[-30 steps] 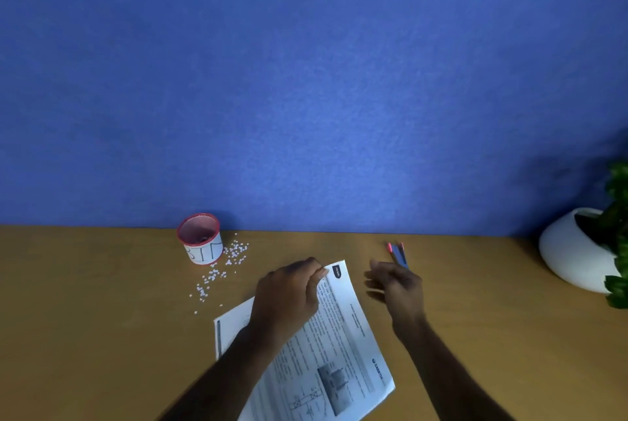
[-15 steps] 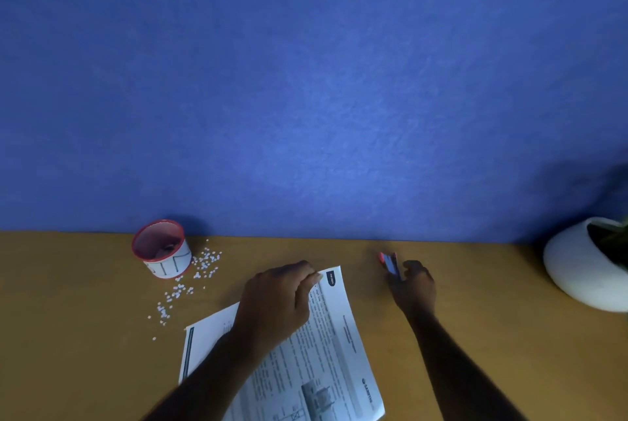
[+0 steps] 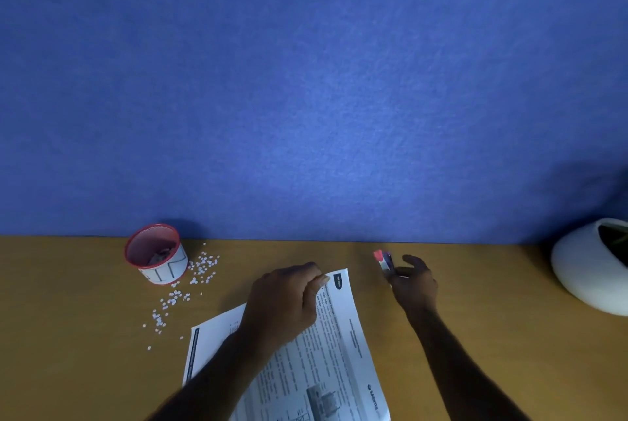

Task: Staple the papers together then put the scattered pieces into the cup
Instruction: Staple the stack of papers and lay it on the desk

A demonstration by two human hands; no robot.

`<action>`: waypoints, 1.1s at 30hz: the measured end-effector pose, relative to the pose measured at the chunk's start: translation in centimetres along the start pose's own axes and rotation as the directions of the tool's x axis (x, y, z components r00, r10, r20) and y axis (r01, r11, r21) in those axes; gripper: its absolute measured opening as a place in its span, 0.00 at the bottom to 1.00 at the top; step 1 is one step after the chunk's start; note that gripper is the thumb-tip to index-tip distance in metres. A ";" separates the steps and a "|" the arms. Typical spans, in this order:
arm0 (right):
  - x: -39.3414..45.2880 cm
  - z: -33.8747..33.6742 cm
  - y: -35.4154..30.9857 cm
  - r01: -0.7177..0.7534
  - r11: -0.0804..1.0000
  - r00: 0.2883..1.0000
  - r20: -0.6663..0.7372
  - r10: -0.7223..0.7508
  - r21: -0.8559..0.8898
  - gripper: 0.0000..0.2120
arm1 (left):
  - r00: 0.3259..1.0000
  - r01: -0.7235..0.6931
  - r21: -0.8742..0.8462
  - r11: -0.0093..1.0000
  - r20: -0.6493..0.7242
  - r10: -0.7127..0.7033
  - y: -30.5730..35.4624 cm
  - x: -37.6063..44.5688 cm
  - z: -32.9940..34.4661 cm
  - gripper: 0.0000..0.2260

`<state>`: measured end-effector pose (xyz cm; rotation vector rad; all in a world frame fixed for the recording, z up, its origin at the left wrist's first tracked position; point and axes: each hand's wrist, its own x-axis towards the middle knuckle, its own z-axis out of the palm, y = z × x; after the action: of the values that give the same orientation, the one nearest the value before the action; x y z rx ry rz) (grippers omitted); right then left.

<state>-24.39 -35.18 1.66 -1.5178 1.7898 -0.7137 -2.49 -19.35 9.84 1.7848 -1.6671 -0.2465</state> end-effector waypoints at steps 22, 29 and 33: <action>-11.0 -7.8 -10.3 0.492 0.828 0.656 0.511 -0.556 0.269 0.13 | 0.996 0.009 0.007 1.000 0.091 -0.010 2.7 -0.8 -2.8 0.12; -11.9 -8.4 -11.5 0.597 0.779 0.623 0.501 -0.601 0.192 0.10 | 0.999 0.000 0.049 0.999 0.053 -0.002 3.1 -1.0 -2.9 0.14; -12.1 -8.4 -11.8 0.624 0.756 0.587 0.521 -0.620 0.198 0.09 | 0.998 -0.008 0.050 0.999 0.068 0.005 3.5 -1.0 -3.1 0.11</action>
<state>-22.59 -25.42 17.77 -2.1201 0.7854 -0.4804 -3.71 -17.24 13.91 1.8261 -1.7402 -0.2679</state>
